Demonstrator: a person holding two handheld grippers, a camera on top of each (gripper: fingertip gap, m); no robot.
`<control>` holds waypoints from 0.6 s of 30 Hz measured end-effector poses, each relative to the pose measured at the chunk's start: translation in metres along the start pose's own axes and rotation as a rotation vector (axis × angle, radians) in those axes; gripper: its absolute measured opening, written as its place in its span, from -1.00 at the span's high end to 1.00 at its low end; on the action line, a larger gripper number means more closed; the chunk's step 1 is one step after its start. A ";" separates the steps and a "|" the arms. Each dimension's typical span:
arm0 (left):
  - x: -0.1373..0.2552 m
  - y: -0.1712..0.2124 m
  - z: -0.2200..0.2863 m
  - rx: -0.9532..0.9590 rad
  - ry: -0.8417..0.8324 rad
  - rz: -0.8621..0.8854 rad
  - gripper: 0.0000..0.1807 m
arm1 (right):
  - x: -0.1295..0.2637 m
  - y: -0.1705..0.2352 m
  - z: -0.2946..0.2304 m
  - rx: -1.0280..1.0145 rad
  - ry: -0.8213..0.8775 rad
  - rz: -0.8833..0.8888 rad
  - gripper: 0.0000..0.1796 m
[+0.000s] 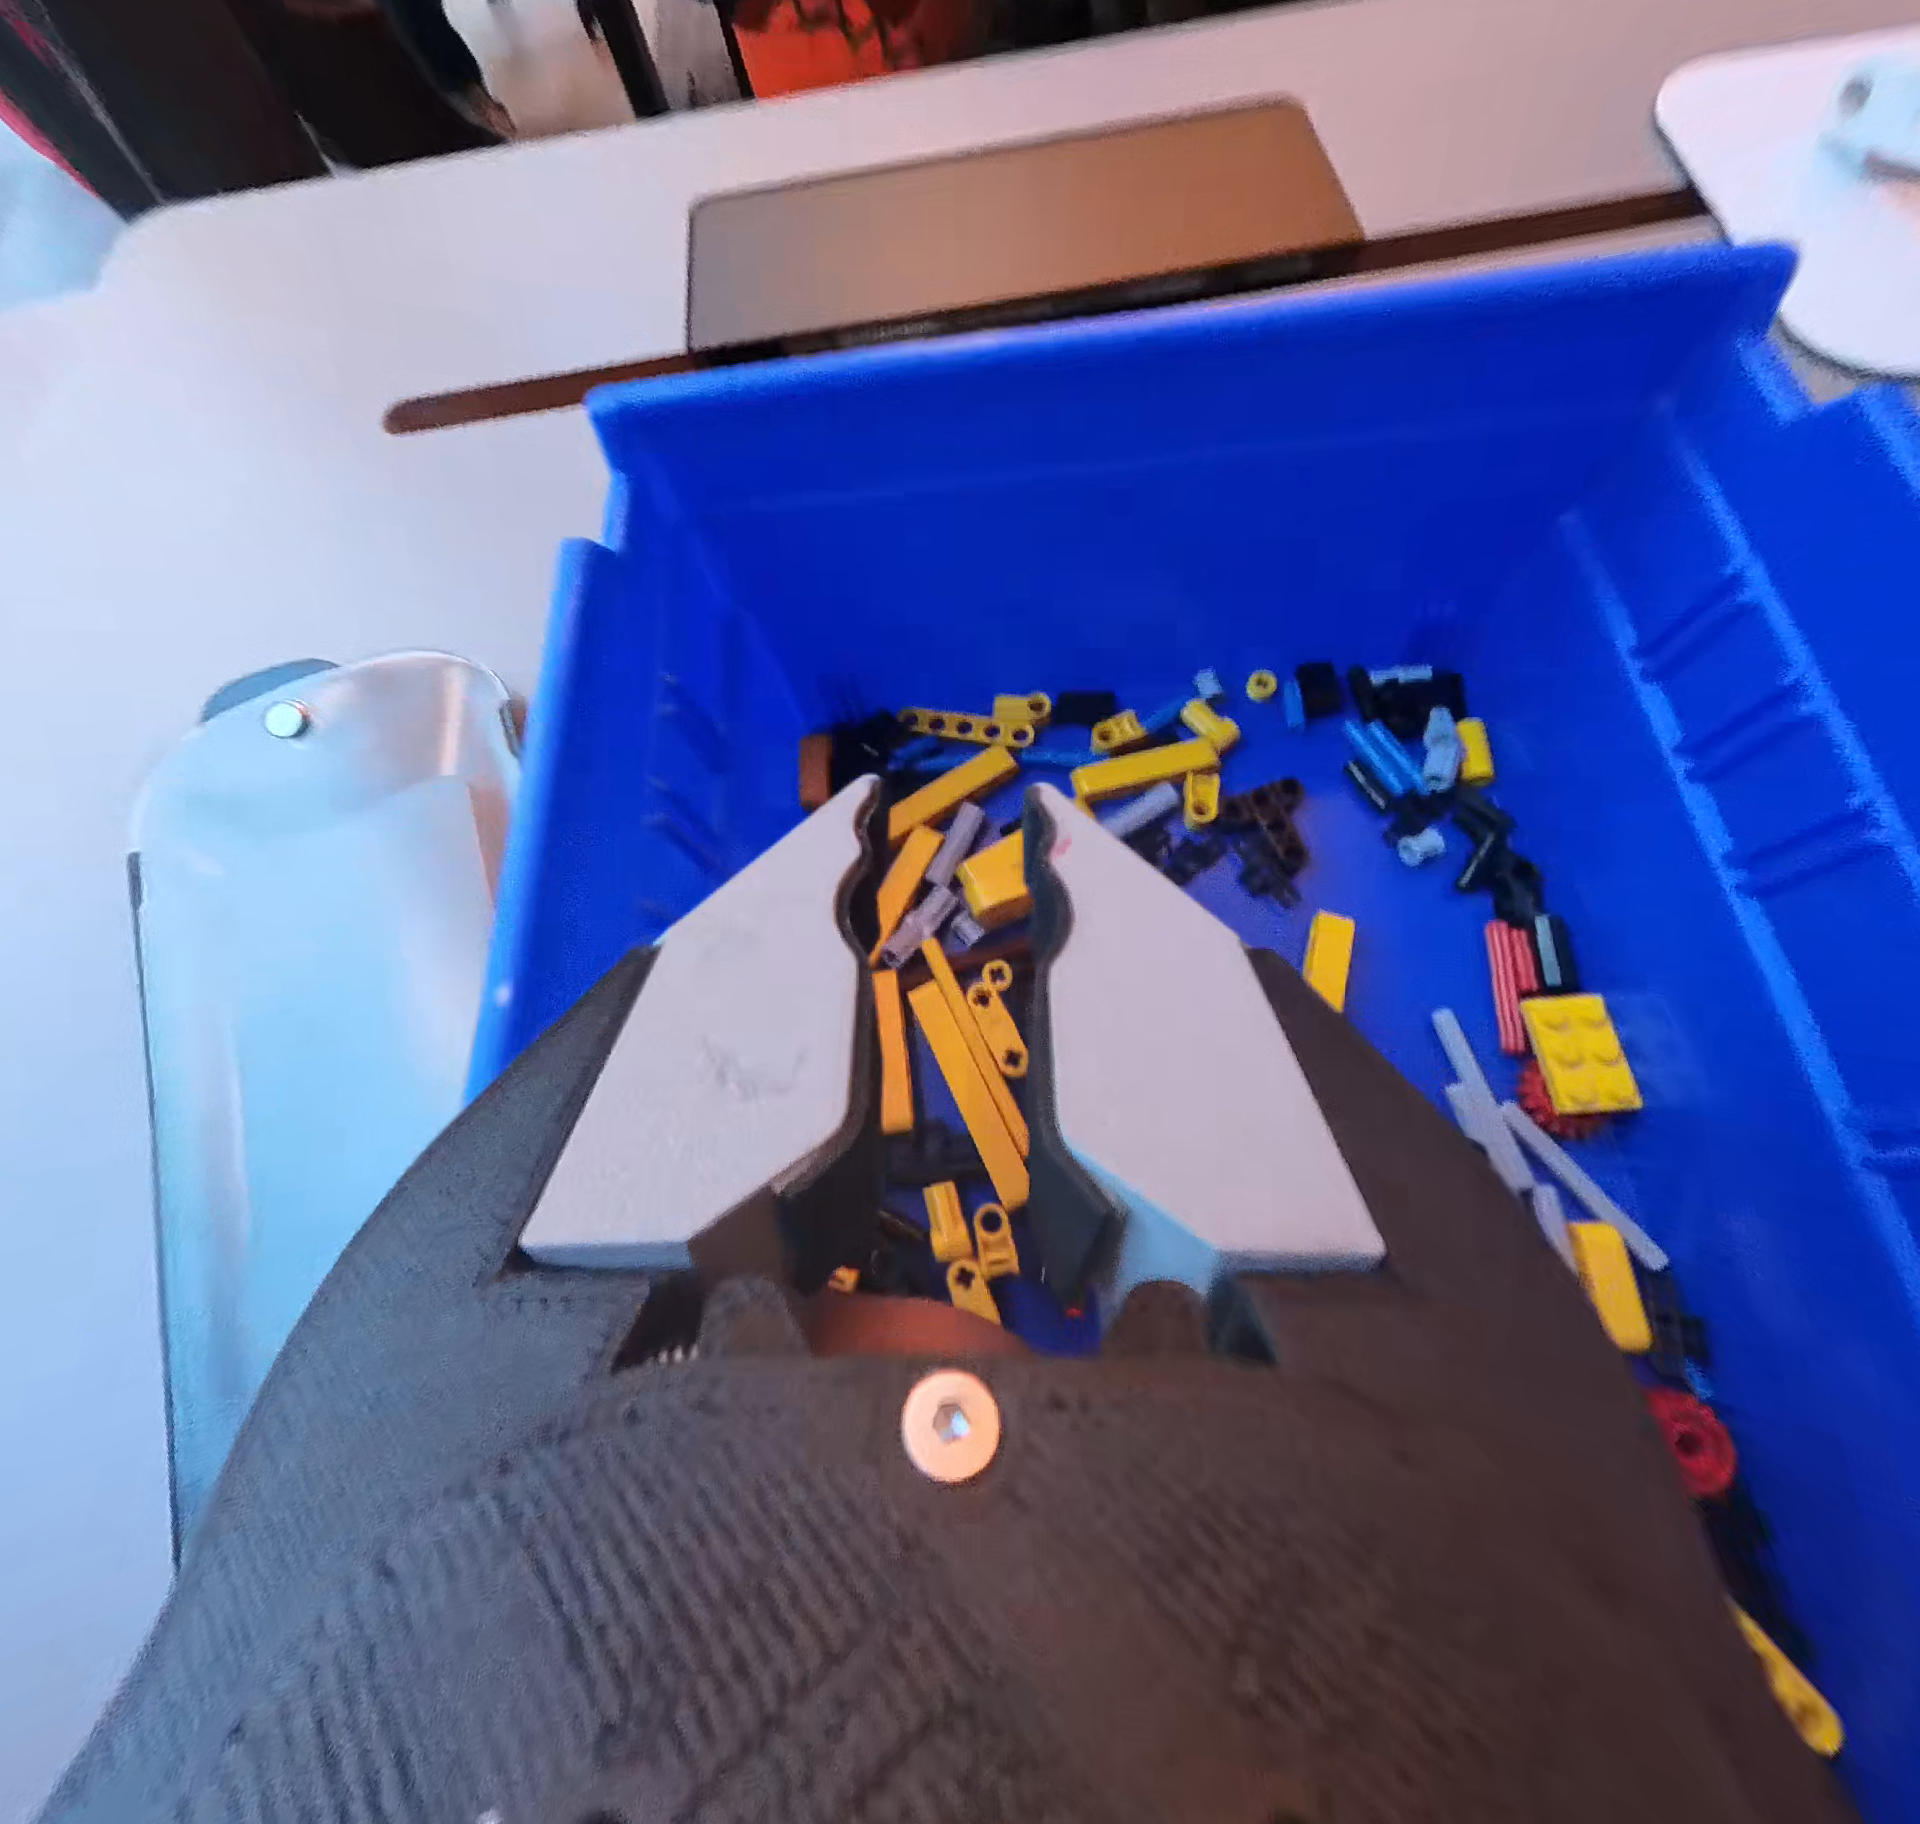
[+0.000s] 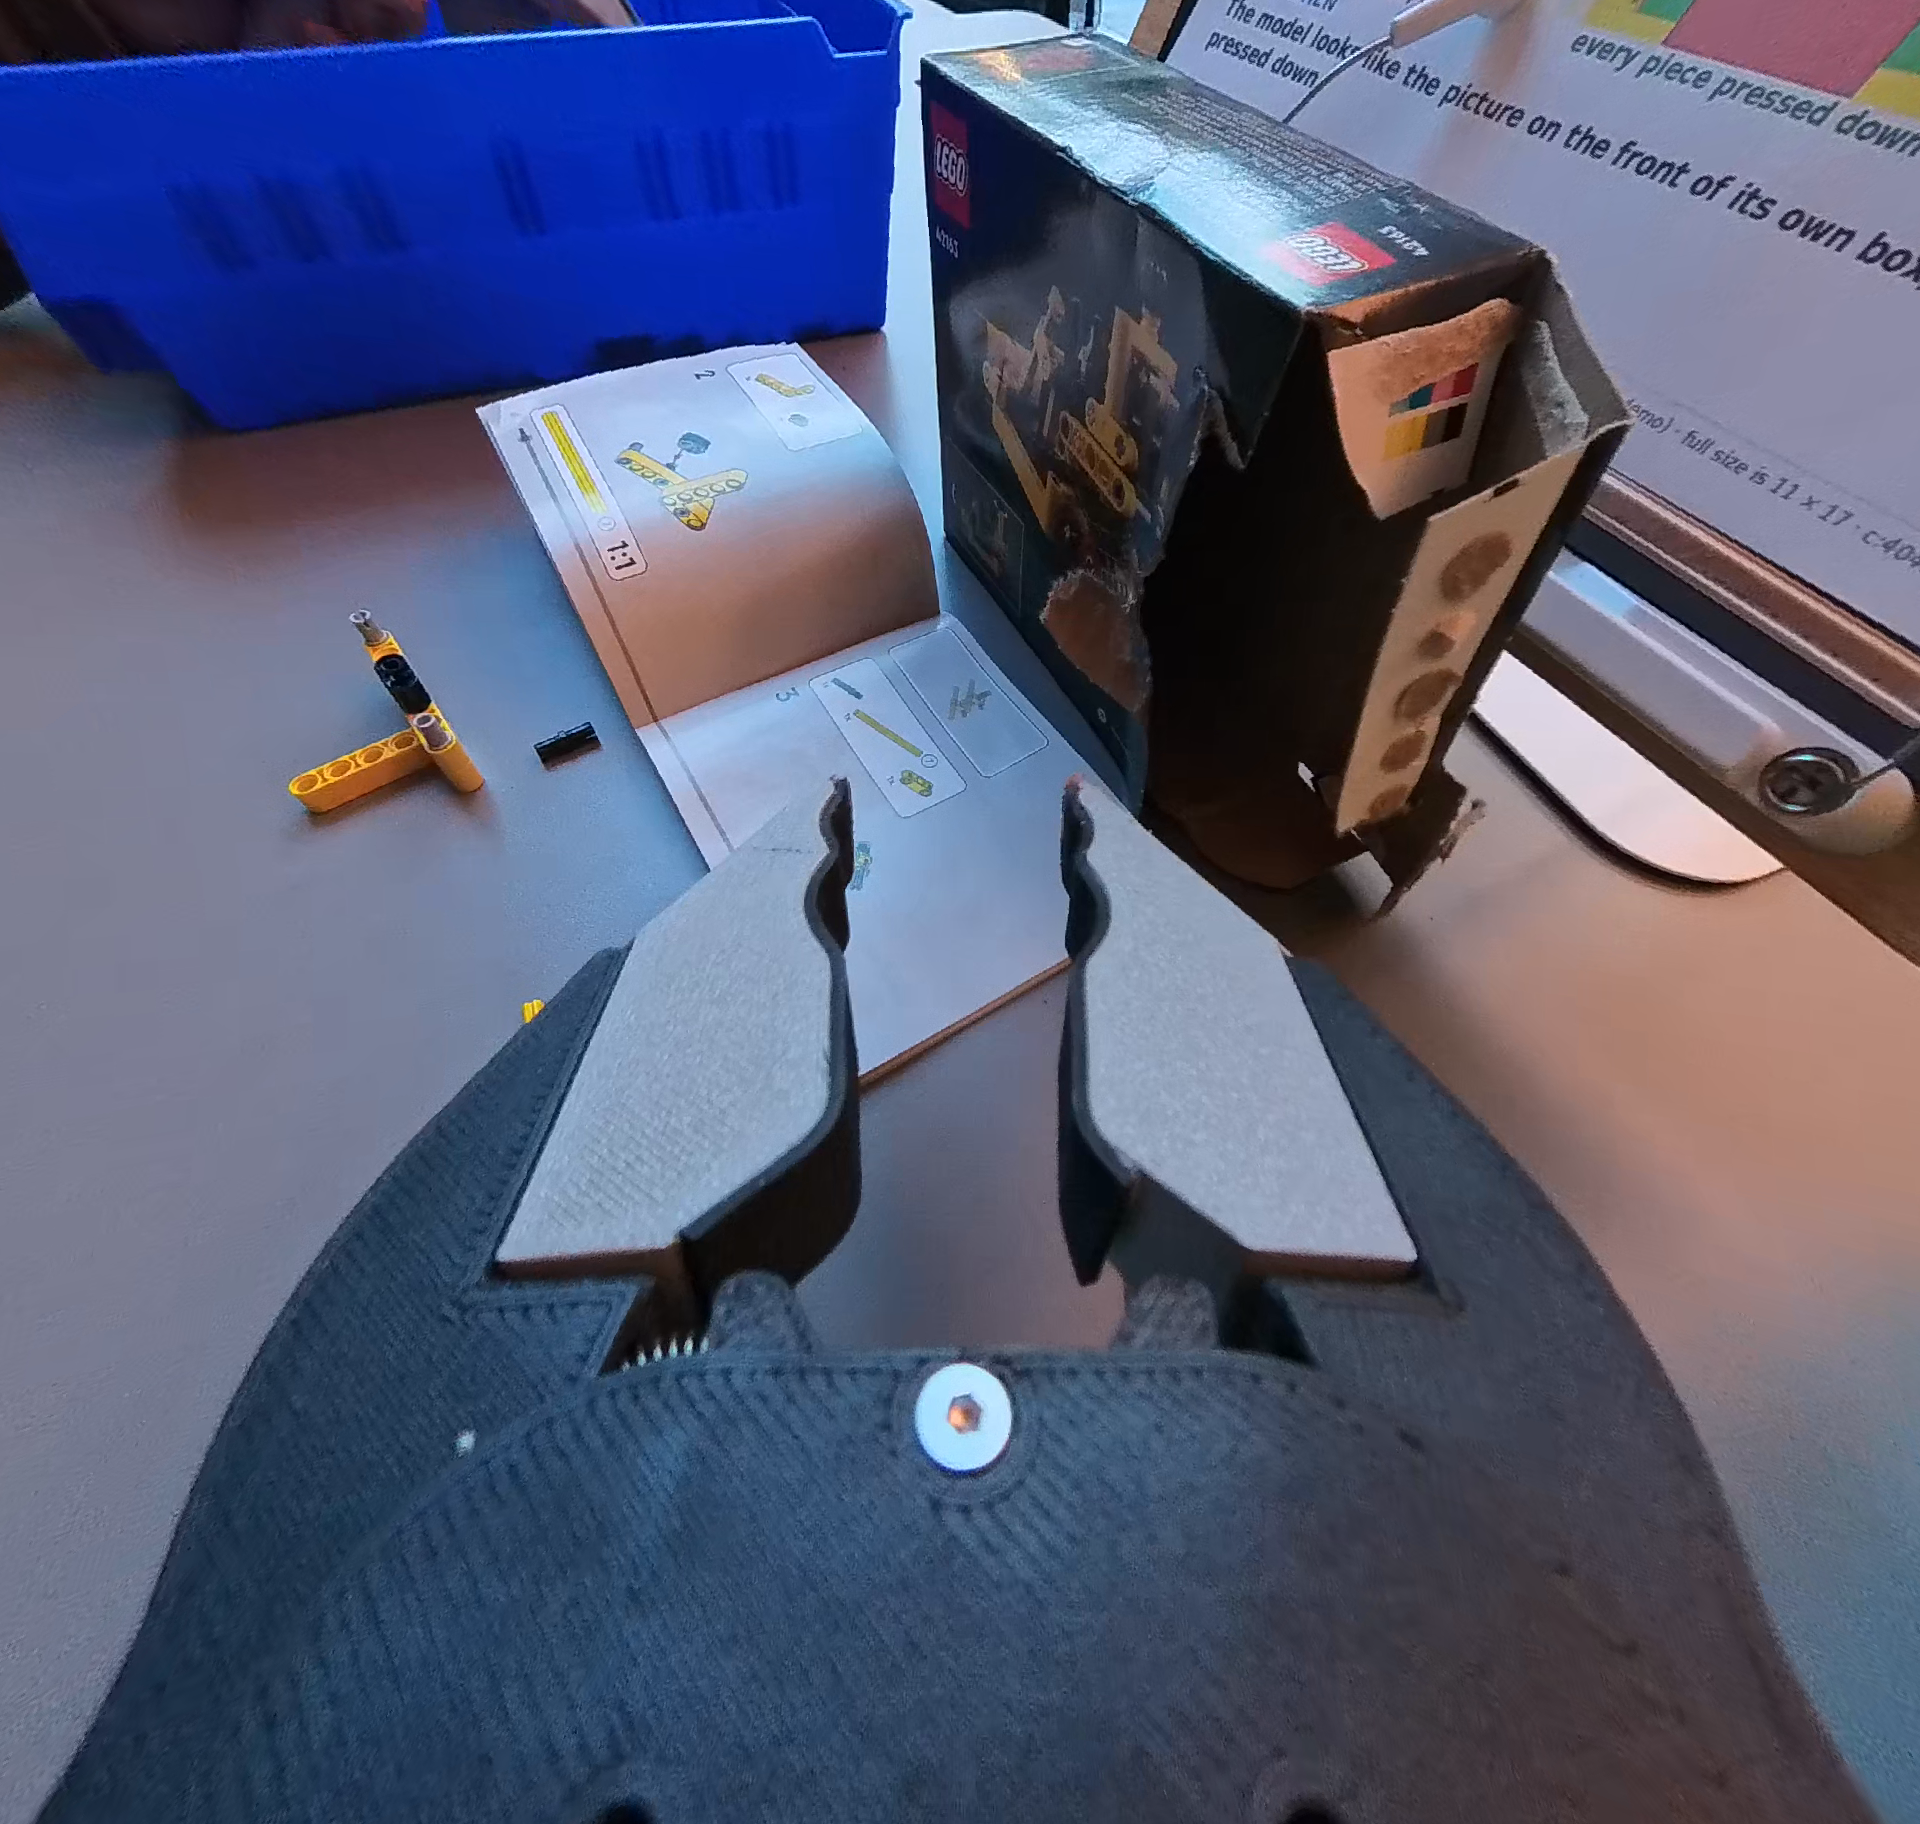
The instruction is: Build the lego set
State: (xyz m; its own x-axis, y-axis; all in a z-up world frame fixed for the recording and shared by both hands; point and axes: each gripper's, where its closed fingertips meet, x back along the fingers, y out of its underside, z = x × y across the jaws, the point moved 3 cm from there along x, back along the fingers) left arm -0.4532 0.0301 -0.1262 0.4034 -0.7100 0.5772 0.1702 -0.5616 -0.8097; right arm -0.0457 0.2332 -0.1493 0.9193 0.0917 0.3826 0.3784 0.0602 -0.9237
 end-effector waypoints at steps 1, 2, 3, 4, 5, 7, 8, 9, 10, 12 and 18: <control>-0.003 0.006 0.003 -0.017 0.014 -0.035 0.74 | 0.000 0.000 0.000 0.002 0.000 -0.001 0.59; -0.005 0.012 0.007 -0.030 0.039 -0.074 0.74 | 0.000 0.000 0.000 0.003 -0.001 -0.002 0.59; -0.007 0.015 0.010 -0.029 0.052 -0.094 0.74 | 0.000 0.000 0.000 0.003 -0.001 -0.002 0.59; -0.008 0.014 0.011 -0.024 0.058 -0.087 0.74 | 0.000 0.000 -0.001 0.004 -0.001 -0.003 0.59; -0.007 0.010 0.013 -0.022 0.071 -0.058 0.75 | 0.000 0.000 -0.001 0.005 -0.001 -0.003 0.59; -0.001 -0.004 0.019 -0.020 0.111 0.034 0.70 | 0.000 0.000 0.000 0.003 -0.001 -0.004 0.59; 0.004 -0.010 0.022 -0.022 0.123 0.074 0.60 | -0.001 0.001 0.000 0.003 -0.002 -0.005 0.59; 0.009 -0.015 0.024 -0.035 0.132 0.108 0.48 | -0.001 0.001 0.000 0.002 -0.002 -0.006 0.59; 0.014 -0.020 0.024 -0.049 0.126 0.142 0.44 | -0.001 0.001 0.000 0.003 -0.001 -0.006 0.59; 0.024 -0.031 0.019 -0.075 0.085 0.232 0.72 | -0.001 0.001 -0.001 0.006 0.000 -0.007 0.60; 0.059 -0.061 0.004 -0.006 -0.018 0.498 0.76 | -0.001 0.001 -0.003 0.021 -0.008 -0.009 0.62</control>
State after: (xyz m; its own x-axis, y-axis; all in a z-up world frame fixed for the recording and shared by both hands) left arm -0.4362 0.0235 -0.0433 0.4500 -0.8851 0.1189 -0.0519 -0.1588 -0.9859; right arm -0.0462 0.2303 -0.1505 0.9150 0.0989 0.3911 0.3843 0.0817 -0.9196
